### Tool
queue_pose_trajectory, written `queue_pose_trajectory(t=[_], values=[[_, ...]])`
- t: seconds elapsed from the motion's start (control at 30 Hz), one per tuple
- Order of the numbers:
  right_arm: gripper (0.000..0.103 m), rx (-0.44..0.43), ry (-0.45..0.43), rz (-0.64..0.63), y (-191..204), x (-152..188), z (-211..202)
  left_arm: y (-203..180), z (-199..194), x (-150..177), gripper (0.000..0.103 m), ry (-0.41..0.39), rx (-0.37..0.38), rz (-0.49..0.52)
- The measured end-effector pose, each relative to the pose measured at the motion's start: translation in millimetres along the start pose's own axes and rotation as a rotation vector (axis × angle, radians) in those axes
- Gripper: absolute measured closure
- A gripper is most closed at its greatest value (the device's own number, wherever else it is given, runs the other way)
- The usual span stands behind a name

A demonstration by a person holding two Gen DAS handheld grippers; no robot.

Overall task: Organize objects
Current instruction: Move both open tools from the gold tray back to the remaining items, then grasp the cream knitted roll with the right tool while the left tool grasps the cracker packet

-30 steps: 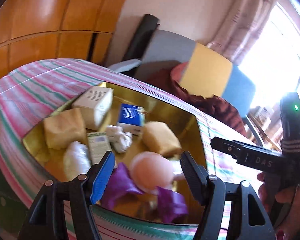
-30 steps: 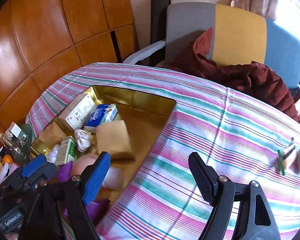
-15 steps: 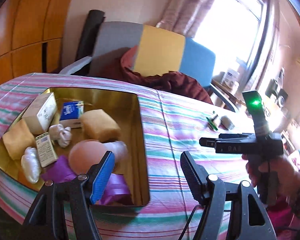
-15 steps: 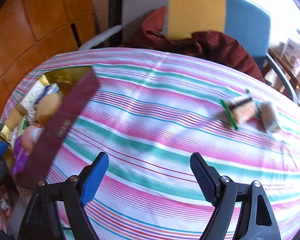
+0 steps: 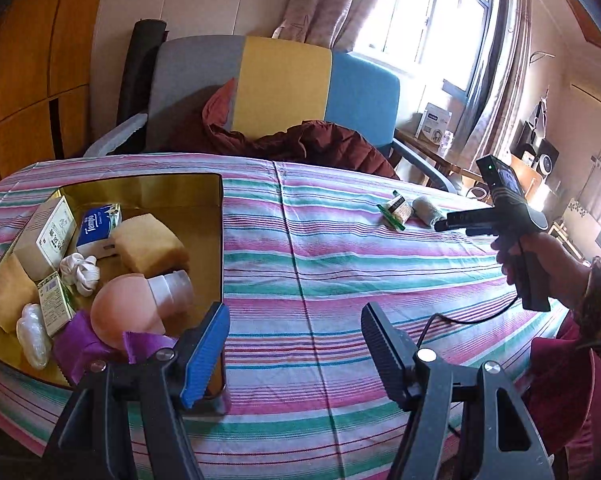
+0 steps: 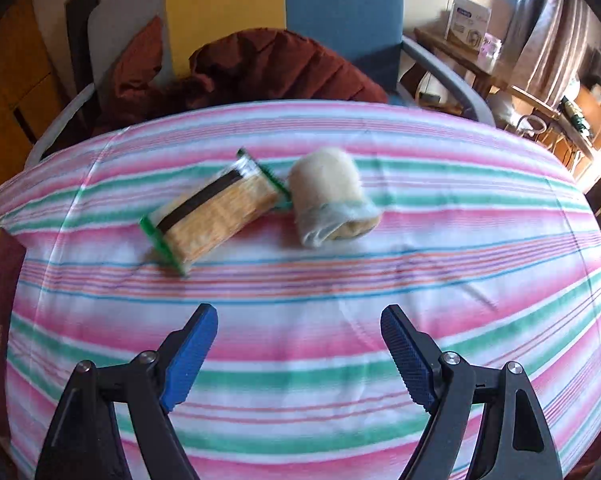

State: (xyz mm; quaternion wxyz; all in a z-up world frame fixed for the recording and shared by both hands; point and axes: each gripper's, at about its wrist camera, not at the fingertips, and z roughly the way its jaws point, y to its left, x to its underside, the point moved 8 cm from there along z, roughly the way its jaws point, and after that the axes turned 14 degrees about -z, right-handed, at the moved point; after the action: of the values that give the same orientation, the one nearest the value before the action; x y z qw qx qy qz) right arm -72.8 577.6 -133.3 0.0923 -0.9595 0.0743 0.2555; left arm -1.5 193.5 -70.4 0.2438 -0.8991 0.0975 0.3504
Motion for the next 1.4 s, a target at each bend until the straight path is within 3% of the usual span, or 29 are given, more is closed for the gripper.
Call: queue_pose_trajectory(t=[0.1,0.4,0.57,0.7,0.73,1.1,1.3,1.4], values=[[0.019,0.031,-0.07,-0.004,-20.6,-19.5,1.9,-6.7,7.1,2.4,0.034,0.02,-0.001,0.014],[0.019,-0.031,-0.16,0.02,-37.4,-47.6,37.3,-34.3,30.3,14.4,0.034,0.086,0.002,0.084],[0.023,-0.086,-0.12,0.045,-39.9,-48.8,61.8,-46.9,49.3,19.7,0.034,0.134,0.003,0.084],[0.044,-0.139,-0.095,0.039,-32.5,-47.5,74.3,-55.0,64.0,20.2,0.034,0.157,0.003,0.078],[0.046,-0.147,-0.09,0.042,-30.4,-46.8,74.9,-56.4,68.0,19.9,0.034,0.162,0.002,0.077],[0.049,-0.147,0.039,0.148,-38.7,-29.2,67.1,-102.3,109.7,-22.2,0.034,0.127,0.015,0.148],[0.049,-0.14,0.095,0.155,-41.6,-18.2,63.0,-140.5,160.4,-33.2,0.034,0.153,0.019,0.271],[0.049,-0.143,0.099,0.147,-40.4,-18.1,63.1,-154.1,190.4,-40.5,0.033,0.183,0.021,0.279]])
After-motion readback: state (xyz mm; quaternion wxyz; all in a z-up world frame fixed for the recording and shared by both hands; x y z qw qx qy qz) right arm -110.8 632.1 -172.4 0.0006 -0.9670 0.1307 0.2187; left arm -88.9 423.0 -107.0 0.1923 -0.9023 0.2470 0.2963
